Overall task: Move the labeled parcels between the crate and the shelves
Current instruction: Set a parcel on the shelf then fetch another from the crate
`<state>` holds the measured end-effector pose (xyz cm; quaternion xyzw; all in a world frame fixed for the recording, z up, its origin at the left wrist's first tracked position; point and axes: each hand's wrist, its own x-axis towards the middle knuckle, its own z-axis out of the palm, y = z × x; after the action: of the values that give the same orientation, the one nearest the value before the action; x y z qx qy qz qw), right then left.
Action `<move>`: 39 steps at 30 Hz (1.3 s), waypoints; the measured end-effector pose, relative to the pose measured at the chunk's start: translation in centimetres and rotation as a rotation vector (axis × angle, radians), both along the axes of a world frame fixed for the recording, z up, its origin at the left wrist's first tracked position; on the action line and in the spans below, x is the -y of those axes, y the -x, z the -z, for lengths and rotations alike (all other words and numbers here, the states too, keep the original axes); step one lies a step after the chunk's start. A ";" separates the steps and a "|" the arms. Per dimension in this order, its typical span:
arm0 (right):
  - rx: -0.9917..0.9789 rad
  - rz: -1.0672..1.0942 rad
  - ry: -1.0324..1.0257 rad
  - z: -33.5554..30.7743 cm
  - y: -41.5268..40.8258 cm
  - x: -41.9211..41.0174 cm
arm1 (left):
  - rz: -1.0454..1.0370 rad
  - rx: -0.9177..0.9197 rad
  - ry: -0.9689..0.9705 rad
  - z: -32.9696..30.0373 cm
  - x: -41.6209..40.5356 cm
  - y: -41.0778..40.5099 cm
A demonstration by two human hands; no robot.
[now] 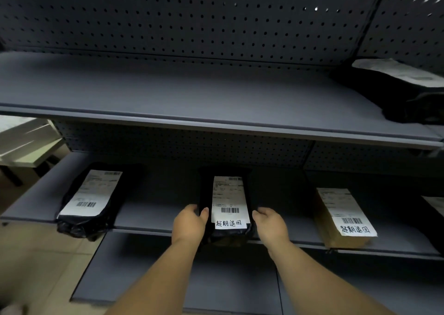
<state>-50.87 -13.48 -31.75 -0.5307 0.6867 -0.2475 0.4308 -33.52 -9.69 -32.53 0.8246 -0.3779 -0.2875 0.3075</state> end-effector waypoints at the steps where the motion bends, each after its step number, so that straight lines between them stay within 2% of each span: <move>1: 0.068 0.032 -0.036 0.2 -0.3 0.3 | -0.016 -0.059 -0.002 0.3 0.5 -0.1; 6: 0.314 0.133 -0.223 1.6 -1.0 1.6 | -0.147 -0.431 0.075 1.8 1.9 -0.6; 10: 0.418 0.178 -0.335 2.7 -1.4 2.2 | -0.178 -0.564 0.099 2.5 2.5 -1.0; 20: 0.618 0.221 -0.394 3.4 -2.3 2.0 | -0.171 -0.710 0.125 3.7 2.5 -1.6; 31: 0.635 0.164 -0.337 2.4 -1.6 0.2 | -0.195 -0.874 0.207 2.8 0.4 -1.4; 39: 0.703 0.136 -0.277 -0.1 -0.2 -2.5 | -0.129 -0.933 0.276 0.0 -2.8 -0.8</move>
<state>-50.68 -10.95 -31.63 -0.3035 0.5579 -0.3474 0.6899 -32.69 -6.91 -32.57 0.5812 -0.1825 -0.5539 0.5676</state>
